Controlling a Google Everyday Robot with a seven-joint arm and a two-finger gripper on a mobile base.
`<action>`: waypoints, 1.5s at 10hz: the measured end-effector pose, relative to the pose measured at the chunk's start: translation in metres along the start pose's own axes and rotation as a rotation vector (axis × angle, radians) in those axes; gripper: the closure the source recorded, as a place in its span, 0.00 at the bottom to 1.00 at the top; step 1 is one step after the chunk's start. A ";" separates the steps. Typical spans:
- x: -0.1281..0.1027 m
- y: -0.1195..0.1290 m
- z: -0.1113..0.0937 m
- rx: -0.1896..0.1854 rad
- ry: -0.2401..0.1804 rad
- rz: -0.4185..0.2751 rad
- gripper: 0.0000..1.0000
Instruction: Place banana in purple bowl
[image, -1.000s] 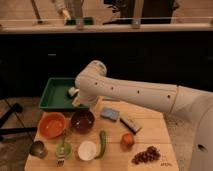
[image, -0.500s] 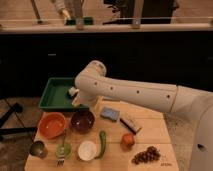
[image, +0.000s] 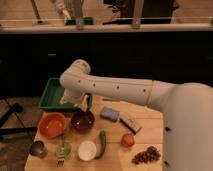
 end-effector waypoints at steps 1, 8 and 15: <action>0.006 -0.013 0.009 0.005 0.000 -0.007 0.20; 0.056 -0.055 0.058 0.018 0.043 0.094 0.20; 0.118 -0.010 0.083 -0.051 0.075 0.257 0.20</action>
